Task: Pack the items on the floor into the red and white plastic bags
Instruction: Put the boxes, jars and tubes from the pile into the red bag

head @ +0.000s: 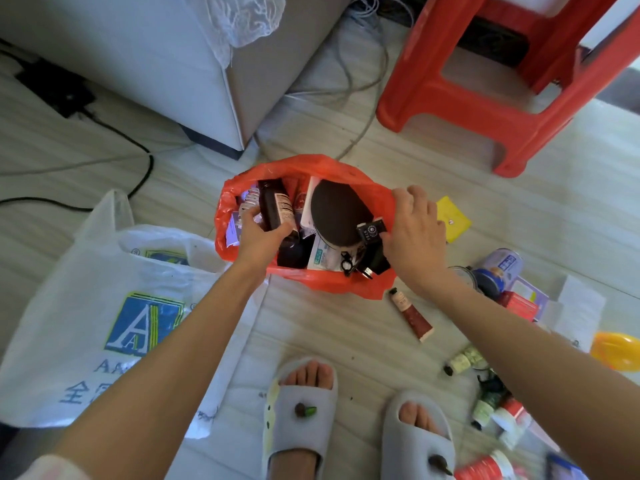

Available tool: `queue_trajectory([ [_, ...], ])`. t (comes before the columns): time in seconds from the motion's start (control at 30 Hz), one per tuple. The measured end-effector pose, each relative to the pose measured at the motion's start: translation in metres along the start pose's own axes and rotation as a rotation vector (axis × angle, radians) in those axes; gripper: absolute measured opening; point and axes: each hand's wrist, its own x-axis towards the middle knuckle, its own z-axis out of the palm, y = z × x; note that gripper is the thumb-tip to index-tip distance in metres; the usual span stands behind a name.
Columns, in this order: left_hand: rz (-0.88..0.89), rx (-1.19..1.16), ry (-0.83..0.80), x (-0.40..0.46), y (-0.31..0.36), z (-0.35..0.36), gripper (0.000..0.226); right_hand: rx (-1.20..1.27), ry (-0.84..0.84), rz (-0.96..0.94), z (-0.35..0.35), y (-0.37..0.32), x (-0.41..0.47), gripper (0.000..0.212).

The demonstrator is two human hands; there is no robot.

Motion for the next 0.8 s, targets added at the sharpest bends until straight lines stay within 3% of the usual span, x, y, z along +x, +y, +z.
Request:
queue_trajectory([
  [0.1,-0.036,-0.076,0.031,-0.001,-0.005,0.003,0.069,0.298,-0.159,0.204,0.003,0.007,-0.007,0.061],
  [0.23,0.023,-0.015,0.069,0.0,-0.002,0.002,0.067,0.474,-0.249,0.313,0.007,0.016,-0.014,0.036],
  [0.37,0.245,0.382,0.147,0.02,0.01,-0.012,0.06,0.479,-0.215,0.332,0.009,0.019,-0.011,0.028],
  [0.47,0.34,0.605,0.216,0.038,0.02,-0.018,0.054,0.479,-0.214,0.328,0.012,0.018,-0.009,0.032],
  [0.63,0.432,0.613,0.272,0.038,0.019,-0.007,0.036,0.592,-0.107,0.3,0.012,0.018,-0.011,0.039],
  [0.8,0.579,0.614,0.215,0.022,-0.016,-0.016,0.041,0.636,-0.01,0.256,0.011,0.024,-0.022,0.019],
])
